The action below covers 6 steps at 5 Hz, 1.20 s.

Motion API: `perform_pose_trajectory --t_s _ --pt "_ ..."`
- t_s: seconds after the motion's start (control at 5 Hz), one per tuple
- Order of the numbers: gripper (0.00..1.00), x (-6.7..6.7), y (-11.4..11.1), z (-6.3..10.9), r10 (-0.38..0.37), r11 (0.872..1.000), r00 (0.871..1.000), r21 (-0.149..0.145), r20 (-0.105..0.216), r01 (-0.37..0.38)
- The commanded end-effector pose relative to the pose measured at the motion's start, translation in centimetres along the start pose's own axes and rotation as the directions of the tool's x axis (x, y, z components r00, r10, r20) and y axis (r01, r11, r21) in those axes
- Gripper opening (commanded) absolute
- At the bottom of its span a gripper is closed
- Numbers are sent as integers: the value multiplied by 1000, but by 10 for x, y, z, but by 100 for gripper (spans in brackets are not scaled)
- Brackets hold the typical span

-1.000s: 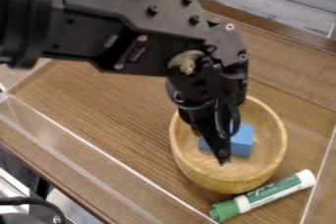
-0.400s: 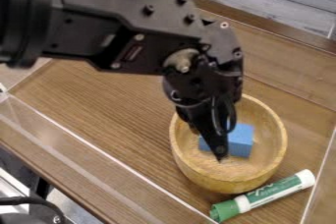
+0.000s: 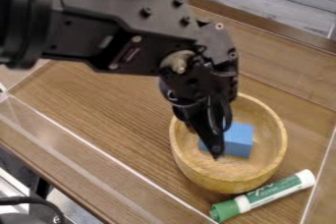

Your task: Put the blue block in the brown bowl

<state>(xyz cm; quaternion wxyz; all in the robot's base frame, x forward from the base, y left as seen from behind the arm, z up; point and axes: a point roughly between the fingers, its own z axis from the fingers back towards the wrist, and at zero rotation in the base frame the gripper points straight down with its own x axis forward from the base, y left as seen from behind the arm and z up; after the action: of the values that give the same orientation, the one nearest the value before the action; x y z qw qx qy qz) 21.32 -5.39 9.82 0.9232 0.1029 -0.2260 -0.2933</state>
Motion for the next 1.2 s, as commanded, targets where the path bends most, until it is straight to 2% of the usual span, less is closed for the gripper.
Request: perform_pose_trajectory --t_s 0.0,1.0 --pt "100 4 6 3 15 1000 1000 7 17 -15" --pt "100 4 13 3 61 998 998 8 7 -62"
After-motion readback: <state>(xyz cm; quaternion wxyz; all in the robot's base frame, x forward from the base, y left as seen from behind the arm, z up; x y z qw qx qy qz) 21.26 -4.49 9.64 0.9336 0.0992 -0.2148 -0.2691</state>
